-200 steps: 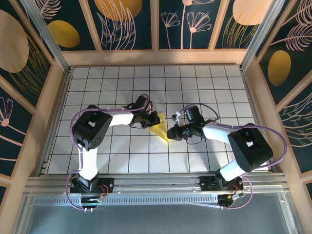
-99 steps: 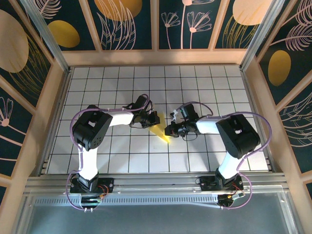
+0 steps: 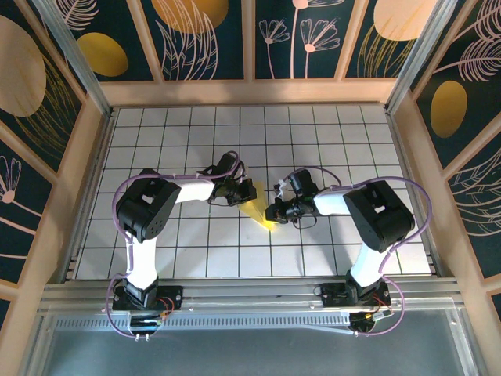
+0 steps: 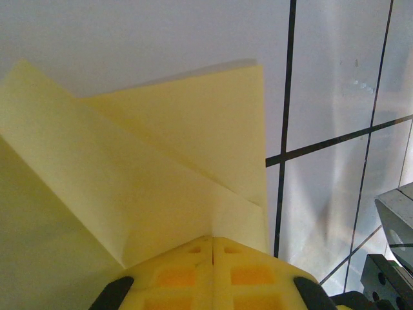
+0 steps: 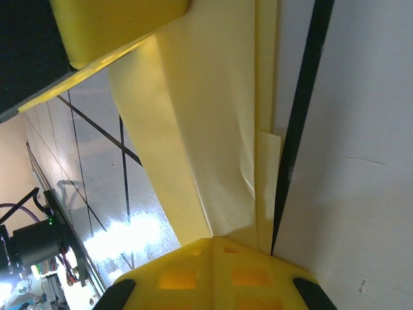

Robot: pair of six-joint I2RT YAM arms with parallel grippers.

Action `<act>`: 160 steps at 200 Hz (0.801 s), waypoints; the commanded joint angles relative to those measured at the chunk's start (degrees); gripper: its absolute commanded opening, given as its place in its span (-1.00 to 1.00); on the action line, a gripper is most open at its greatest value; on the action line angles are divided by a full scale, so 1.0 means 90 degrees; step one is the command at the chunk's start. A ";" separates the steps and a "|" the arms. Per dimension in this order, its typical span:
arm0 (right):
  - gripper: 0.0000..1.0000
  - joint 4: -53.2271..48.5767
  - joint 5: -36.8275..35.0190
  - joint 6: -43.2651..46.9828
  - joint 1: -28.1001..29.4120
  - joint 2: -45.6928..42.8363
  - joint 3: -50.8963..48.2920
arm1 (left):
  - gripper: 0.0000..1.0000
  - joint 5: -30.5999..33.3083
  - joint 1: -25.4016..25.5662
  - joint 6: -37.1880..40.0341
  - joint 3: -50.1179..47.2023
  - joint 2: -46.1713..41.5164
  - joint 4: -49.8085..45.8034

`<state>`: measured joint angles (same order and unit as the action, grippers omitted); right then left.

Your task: Fold a paper plane with a square sheet of paper (fold left side to right side)

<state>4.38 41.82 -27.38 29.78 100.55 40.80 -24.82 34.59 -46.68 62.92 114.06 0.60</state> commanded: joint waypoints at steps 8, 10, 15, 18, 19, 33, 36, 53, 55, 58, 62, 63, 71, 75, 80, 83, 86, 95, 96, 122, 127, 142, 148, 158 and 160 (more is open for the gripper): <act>-1.00 -0.0667 -0.0403 0.0103 0.0109 0.0162 -0.0227 | -1.00 0.0752 -0.0047 0.0108 -0.0053 0.0261 -0.0657; -1.00 -0.0700 -0.0432 0.0115 0.0109 0.0165 -0.0226 | -1.00 0.0747 -0.0045 0.0106 -0.0044 0.0260 -0.0654; -1.00 -0.0776 -0.0508 0.0130 0.0119 0.0174 -0.0231 | -1.00 0.0737 -0.0050 0.0112 -0.0012 0.0249 -0.0645; -1.00 -0.0818 -0.0552 0.0131 0.0119 0.0176 -0.0235 | -1.00 0.0728 -0.0045 0.0117 0.0005 0.0243 -0.0643; -1.00 -0.0824 -0.0568 0.0136 0.0119 0.0185 -0.0236 | -1.00 0.0722 -0.0045 0.0117 0.0013 0.0240 -0.0638; -1.00 -0.0969 -0.0699 0.0137 0.0119 0.0207 -0.0245 | -1.00 0.0669 -0.0047 0.0158 0.0129 0.0182 -0.0604; -1.00 -0.0984 -0.0741 0.0127 0.0119 0.0221 -0.0246 | -1.00 0.0659 -0.0045 0.0162 0.0158 0.0165 -0.0595; -1.00 -0.1176 -0.1060 0.0085 0.0138 0.0243 -0.0201 | -1.00 0.0628 -0.0049 0.0223 0.0291 -0.0020 -0.0526; -1.00 -0.1216 -0.1109 0.0083 0.0138 0.0256 -0.0196 | -1.00 0.0629 -0.0050 0.0232 0.0299 -0.0050 -0.0511; -1.00 -0.1264 -0.1169 0.0083 0.0138 0.0262 -0.0167 | -1.00 0.0629 -0.0054 0.0243 0.0311 -0.0092 -0.0486; -1.00 -0.1330 -0.1267 0.0074 0.0138 0.0276 -0.0142 | -1.00 0.0629 -0.0045 0.0254 0.0322 -0.0155 -0.0452; -1.00 -0.1348 -0.1287 0.0073 0.0138 0.0284 -0.0135 | -1.00 0.0629 -0.0045 0.0259 0.0323 -0.0169 -0.0435; -1.00 -0.1440 -0.1401 0.0032 0.0138 0.0318 -0.0093 | -1.00 0.0621 -0.0049 0.0262 0.0317 -0.0310 -0.0327; -1.00 -0.1476 -0.1451 0.0016 0.0138 0.0337 -0.0076 | -1.00 0.0619 -0.0045 0.0269 0.0303 -0.0378 -0.0266; -1.00 -0.1513 -0.1502 -0.0020 0.0138 0.0364 -0.0061 | -1.00 0.0602 -0.0044 0.0266 0.0273 -0.0457 -0.0184; -1.00 -0.1528 -0.1527 -0.0038 0.0138 0.0378 -0.0052 | -1.00 0.0586 -0.0044 0.0272 0.0246 -0.0515 -0.0108; -1.00 -0.1551 -0.1552 -0.0048 0.0138 0.0392 -0.0042 | -1.00 0.0560 -0.0044 0.0265 0.0219 -0.0569 -0.0048; -1.00 -0.1579 -0.1585 -0.0083 0.0138 0.0438 -0.0014 | -1.00 0.0499 -0.0046 0.0239 0.0096 -0.0738 0.0185; -1.00 -0.1585 -0.1588 -0.0088 0.0138 0.0438 -0.0013 | -1.00 0.0495 -0.0045 0.0237 0.0083 -0.0753 0.0211; -1.00 -0.1665 -0.1673 -0.0113 0.0265 0.0489 0.0072 | -1.00 0.0219 -0.0044 0.0057 -0.0408 -0.1150 0.0860; -1.00 -0.1691 -0.1687 -0.0110 0.0274 0.0493 0.0092 | -1.00 0.0126 -0.0044 0.0009 -0.0514 -0.1202 0.0999; -1.00 -0.1746 -0.1765 -0.0103 0.0284 0.0468 0.0121 | -1.00 -0.0178 -0.0035 -0.0176 -0.0758 -0.1263 0.1412; -1.00 -0.1765 -0.1793 -0.0103 0.0285 0.0463 0.0134 | -1.00 -0.0288 -0.0035 -0.0245 -0.0976 -0.1272 0.1575; -1.00 -0.1781 -0.1839 -0.0108 0.0293 0.0471 0.0135 | -1.00 -0.0468 -0.0026 -0.0365 -0.1153 -0.1257 0.1850; -1.00 -0.1785 -0.1848 -0.0104 0.0294 0.0469 0.0135 | -1.00 -0.0505 -0.0020 -0.0384 -0.1176 -0.1243 0.1894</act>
<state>-2.48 36.64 -28.01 31.62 100.57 44.12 -24.34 34.41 -47.18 56.53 102.85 10.35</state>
